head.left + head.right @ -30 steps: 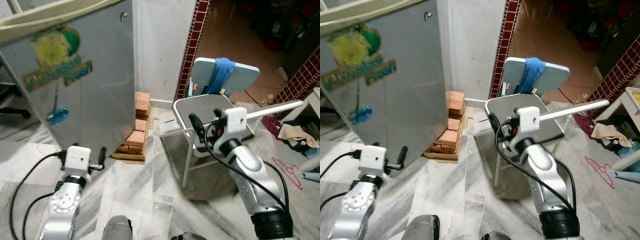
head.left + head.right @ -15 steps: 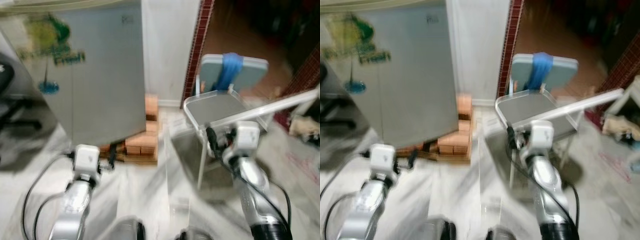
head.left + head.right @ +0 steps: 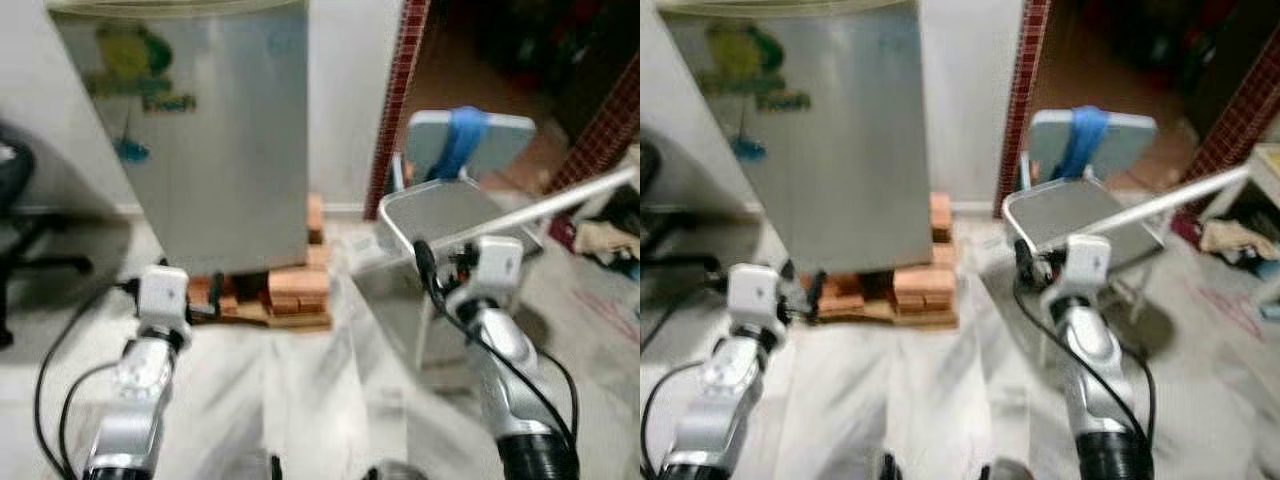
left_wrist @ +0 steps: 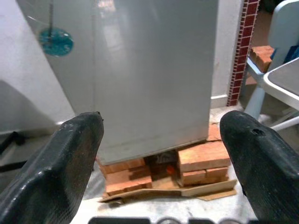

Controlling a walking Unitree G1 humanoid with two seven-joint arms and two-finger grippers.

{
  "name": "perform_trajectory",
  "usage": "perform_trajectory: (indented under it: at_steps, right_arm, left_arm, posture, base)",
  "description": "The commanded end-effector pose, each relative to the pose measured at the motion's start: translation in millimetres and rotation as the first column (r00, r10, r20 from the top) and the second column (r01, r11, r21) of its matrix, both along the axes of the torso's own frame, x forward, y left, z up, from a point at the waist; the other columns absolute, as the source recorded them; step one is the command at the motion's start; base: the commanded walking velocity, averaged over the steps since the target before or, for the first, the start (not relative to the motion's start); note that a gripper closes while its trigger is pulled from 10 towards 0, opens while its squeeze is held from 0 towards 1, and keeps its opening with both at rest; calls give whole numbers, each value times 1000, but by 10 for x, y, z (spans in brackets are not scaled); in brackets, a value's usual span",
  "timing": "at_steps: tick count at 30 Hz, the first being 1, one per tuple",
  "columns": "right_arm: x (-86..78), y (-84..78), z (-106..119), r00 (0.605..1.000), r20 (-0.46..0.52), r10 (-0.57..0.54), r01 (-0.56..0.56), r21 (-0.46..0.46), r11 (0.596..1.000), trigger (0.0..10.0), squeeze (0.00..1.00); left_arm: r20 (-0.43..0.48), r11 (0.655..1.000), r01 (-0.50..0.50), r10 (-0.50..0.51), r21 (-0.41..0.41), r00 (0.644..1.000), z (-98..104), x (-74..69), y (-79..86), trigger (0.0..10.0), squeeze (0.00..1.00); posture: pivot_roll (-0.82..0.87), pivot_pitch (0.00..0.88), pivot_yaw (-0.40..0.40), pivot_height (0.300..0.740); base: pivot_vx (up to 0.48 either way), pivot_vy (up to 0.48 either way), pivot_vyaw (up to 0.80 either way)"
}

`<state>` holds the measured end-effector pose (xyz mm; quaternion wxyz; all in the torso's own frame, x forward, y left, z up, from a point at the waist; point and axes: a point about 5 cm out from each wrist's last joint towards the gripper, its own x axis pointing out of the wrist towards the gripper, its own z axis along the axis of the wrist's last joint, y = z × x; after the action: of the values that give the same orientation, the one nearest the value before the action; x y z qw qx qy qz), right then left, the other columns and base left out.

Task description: Restocking fridge

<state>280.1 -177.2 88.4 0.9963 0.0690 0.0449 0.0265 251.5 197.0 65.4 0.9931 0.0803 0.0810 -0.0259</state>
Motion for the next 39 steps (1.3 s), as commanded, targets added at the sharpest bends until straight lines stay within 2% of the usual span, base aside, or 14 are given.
perform_trajectory:
  at_steps: [1,7,11,25,28,30,32,34,36,37,39]
  right_arm:
    - [18,55,38,1000,15,10,-10,5,1000,10000,0]
    - [-21,61,-1,1000,8,14,-14,13,1000,10000,0]
    - [-49,-17,-57,999,-19,-30,30,4,1000,10000,0]
    - [-65,-54,-100,997,-41,-61,61,-4,998,10000,0]
    - [-58,-51,-108,997,-39,-66,63,-79,995,10000,0]
    - [-57,-37,-114,998,-32,-58,54,-94,994,10000,0]
    - [-63,-8,-135,998,-40,-49,47,-51,998,10000,0]
    - [-77,-1,-142,998,-33,-56,54,-51,997,10000,0]
    - [-112,-10,-170,998,-29,-60,57,-88,995,10000,0]
    - [-144,-2,-219,997,-66,-42,39,-46,998,10000,0]
    - [-168,6,-228,997,-65,-38,37,-9,999,10000,0]
  left_arm:
    - [1,1000,-19,19,12,1000,15,3,81,10000,0]
    - [-24,1000,-7,7,1,1000,-53,-58,36,10000,0]
    - [-41,1000,4,-5,-9,999,-110,-110,-19,10000,0]
    - [-33,1000,8,-8,-1,999,-96,-75,21,10000,0]
    - [-34,1000,17,-17,-7,999,-103,-73,6,10000,0]
    - [-32,1000,27,-27,-7,999,-106,-74,-6,10000,0]
    - [-24,999,36,-36,1,999,-108,-81,-13,10000,0]
    - [-29,1000,30,-30,6,999,-124,-99,-9,10000,0]
    - [-18,999,44,-44,0,999,-128,-136,-12,10000,0]
    - [-24,999,34,-34,-7,999,-139,-155,-5,10000,0]
    - [-33,1000,25,-25,-12,999,-152,-169,1,10000,0]
  posture:
    - [71,26,-8,740]
    - [67,31,-1,740]
    - [69,25,-4,740]
    - [69,18,-9,740]
    - [71,15,-10,740]
    - [72,11,-9,740]
    - [72,8,-7,740]
    - [75,4,-8,740]
    - [79,0,-8,740]
    - [81,0,-9,740]
    - [81,0,-9,740]
  base:
    - [0,428,-800]
    - [0,428,-627]
    - [0,434,0]
    - [0,444,0]
    - [0,451,0]
    - [0,459,0]
    - [0,476,0]
    - [0,480,0]
    - [0,480,0]
    - [0,480,0]
    - [0,480,0]
